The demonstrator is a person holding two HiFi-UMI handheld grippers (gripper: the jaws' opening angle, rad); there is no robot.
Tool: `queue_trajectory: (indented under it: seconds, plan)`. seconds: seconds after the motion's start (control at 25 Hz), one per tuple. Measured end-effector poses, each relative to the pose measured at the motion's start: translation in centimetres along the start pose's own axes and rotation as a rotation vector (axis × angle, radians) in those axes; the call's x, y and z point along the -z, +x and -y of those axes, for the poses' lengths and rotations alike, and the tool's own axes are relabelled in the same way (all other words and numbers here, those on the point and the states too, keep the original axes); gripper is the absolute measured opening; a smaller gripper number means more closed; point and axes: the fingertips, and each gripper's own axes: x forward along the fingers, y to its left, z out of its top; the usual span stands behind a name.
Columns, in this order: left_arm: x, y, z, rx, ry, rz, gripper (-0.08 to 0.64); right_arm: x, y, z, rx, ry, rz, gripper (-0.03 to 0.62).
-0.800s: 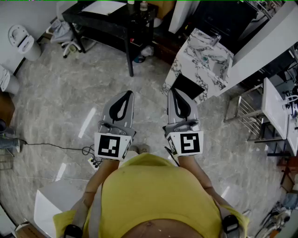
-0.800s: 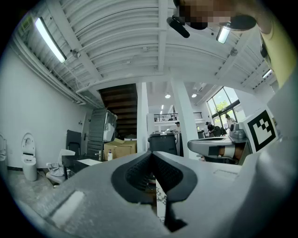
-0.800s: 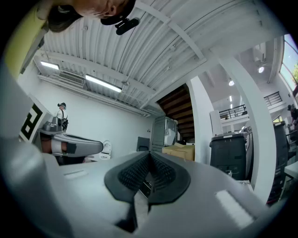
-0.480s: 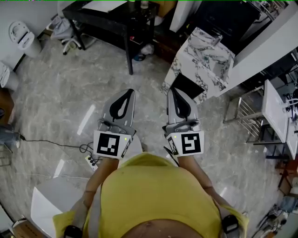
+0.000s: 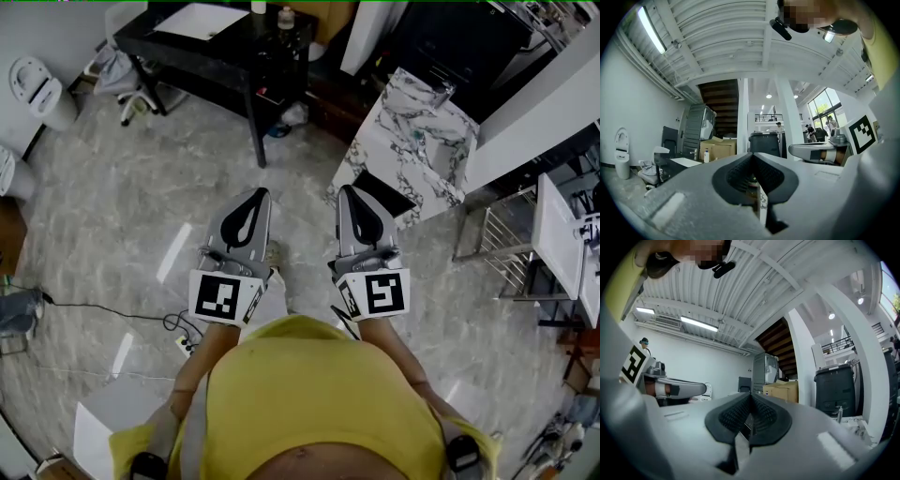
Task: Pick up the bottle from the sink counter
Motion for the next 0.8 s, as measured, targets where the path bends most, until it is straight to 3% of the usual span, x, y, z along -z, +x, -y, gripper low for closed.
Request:
queue_trajectory:
  seconds: [0.52, 0.8]
  plan:
    - [1.0, 17.2, -11.9, 0.073, 0.016, 0.026, 0.003, 1.9, 20.0, 7.1, 0.041, -0.058, 0.037, 0.0]
    - [2.5, 22.2, -16.0, 0.12, -0.012, 0.013, 0.003, 3.4, 25.6, 8.8, 0.086, -0.042, 0.021, 0.0]
